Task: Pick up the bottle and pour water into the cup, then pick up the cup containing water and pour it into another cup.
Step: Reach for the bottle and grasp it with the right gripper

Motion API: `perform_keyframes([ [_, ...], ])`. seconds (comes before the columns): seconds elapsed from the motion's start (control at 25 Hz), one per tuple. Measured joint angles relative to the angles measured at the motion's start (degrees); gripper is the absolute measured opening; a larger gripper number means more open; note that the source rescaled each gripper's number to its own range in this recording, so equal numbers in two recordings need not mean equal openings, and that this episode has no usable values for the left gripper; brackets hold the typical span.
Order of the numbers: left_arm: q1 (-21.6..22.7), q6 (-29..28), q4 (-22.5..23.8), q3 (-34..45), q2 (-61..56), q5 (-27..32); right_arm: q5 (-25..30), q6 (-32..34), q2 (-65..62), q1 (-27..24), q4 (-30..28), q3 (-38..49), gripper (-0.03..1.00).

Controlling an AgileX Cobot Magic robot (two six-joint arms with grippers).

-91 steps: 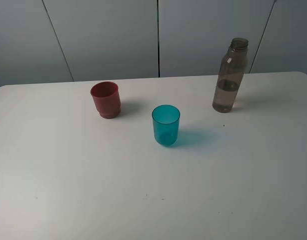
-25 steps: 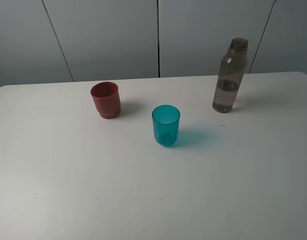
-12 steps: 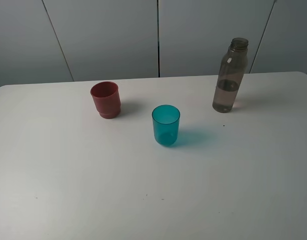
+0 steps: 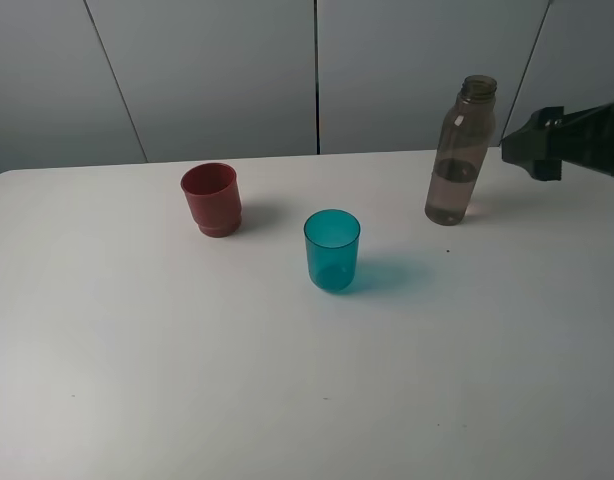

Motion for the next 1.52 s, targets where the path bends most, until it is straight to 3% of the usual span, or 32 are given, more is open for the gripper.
perform_keyframes([
  [0.12,0.0,0.0,0.0,0.0,0.0,0.0,-10.9,0.0,5.3,0.6,0.1,3.4,0.99],
  [0.56,0.0,0.0,0.0,0.0,0.0,0.0,-26.5,1.7,27.0,0.7,-0.2,4.4,0.99],
  [0.92,0.0,0.0,0.0,0.0,0.0,0.0,-48.5,4.3,38.7,0.7,-5.5,4.3,0.99],
  [1.2,0.0,-0.1,0.0,0.0,0.0,0.0,-57.5,4.5,45.5,0.7,-1.0,4.2,0.99],
  [1.52,0.0,-0.1,0.0,0.0,0.0,0.0,-58.7,4.5,48.9,0.7,-0.1,-1.1,0.99],
])
